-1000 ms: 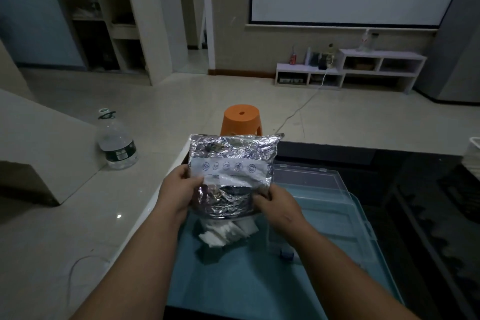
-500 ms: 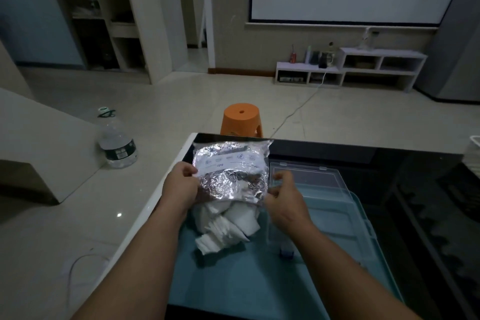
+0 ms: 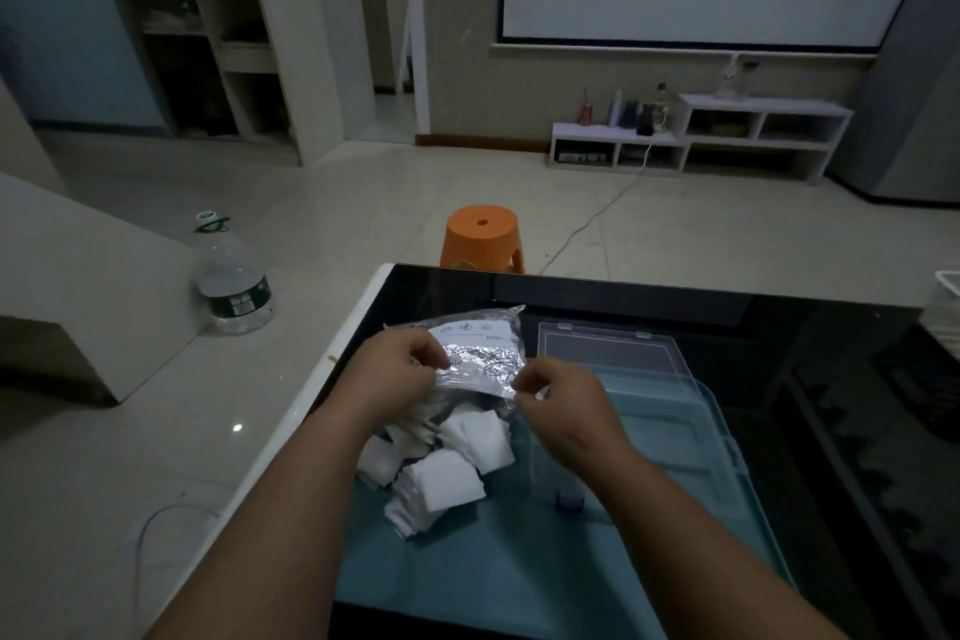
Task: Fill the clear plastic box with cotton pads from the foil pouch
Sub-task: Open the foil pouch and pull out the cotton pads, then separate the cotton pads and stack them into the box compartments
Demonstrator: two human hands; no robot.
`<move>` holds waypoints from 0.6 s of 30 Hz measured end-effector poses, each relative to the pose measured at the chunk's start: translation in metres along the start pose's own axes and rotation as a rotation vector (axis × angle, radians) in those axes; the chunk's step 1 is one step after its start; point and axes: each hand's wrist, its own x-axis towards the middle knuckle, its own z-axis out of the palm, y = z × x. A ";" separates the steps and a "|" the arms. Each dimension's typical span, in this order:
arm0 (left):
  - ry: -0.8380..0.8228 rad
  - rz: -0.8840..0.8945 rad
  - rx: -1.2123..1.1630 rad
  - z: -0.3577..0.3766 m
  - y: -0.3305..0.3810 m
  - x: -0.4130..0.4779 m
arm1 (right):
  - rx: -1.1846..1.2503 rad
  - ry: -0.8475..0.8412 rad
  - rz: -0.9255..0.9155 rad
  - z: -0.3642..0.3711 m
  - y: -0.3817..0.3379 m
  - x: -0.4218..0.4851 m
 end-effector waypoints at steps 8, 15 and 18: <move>-0.155 0.115 0.466 0.013 0.002 -0.006 | -0.323 -0.151 -0.030 0.013 -0.003 -0.009; -0.203 0.036 0.493 0.011 -0.003 -0.005 | -0.463 -0.239 -0.064 0.025 -0.006 -0.009; -0.222 0.020 0.470 0.009 -0.003 -0.004 | -0.463 -0.247 -0.057 0.026 -0.006 -0.008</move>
